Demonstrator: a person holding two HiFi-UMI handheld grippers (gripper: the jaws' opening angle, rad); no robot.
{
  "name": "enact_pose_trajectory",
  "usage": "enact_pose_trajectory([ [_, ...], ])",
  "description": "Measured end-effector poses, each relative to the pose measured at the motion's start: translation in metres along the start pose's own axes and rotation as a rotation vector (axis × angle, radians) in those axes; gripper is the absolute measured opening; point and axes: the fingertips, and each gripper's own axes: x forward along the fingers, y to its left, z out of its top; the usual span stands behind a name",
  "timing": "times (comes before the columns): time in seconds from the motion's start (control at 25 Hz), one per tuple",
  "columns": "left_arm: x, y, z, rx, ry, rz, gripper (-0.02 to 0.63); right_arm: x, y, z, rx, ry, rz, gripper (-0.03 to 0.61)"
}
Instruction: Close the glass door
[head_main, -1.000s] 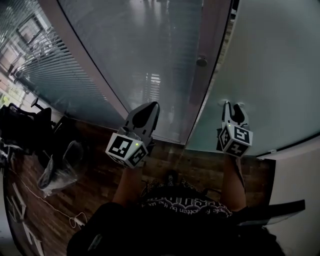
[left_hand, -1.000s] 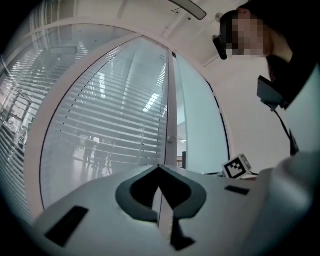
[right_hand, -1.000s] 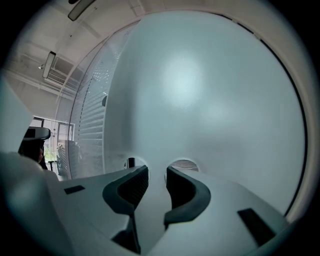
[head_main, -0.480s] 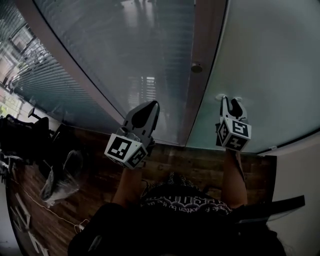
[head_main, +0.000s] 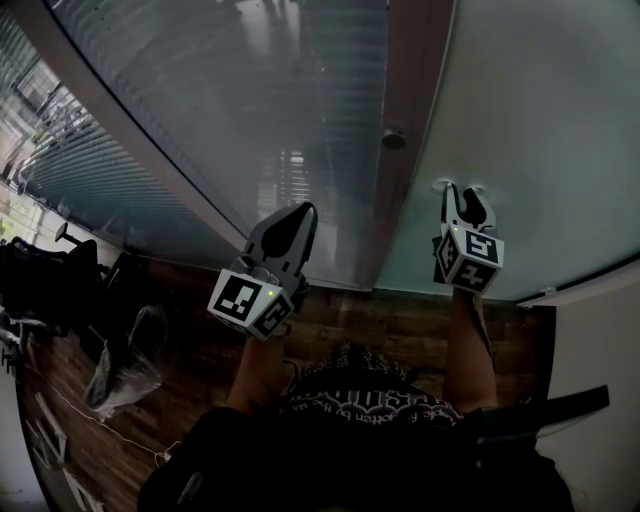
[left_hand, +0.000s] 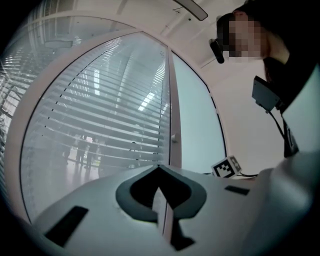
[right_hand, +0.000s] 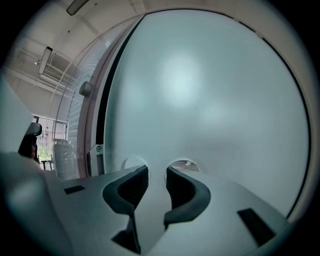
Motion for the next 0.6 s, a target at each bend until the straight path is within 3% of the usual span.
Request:
enact_pose_trajectory([
  [0.6, 0.0019, 0.0019, 0.0011, -0.013, 0.010, 0.003, 0.002, 0.0047, -0.0009, 0.0037, -0.002, 0.005, -0.006, 0.115],
])
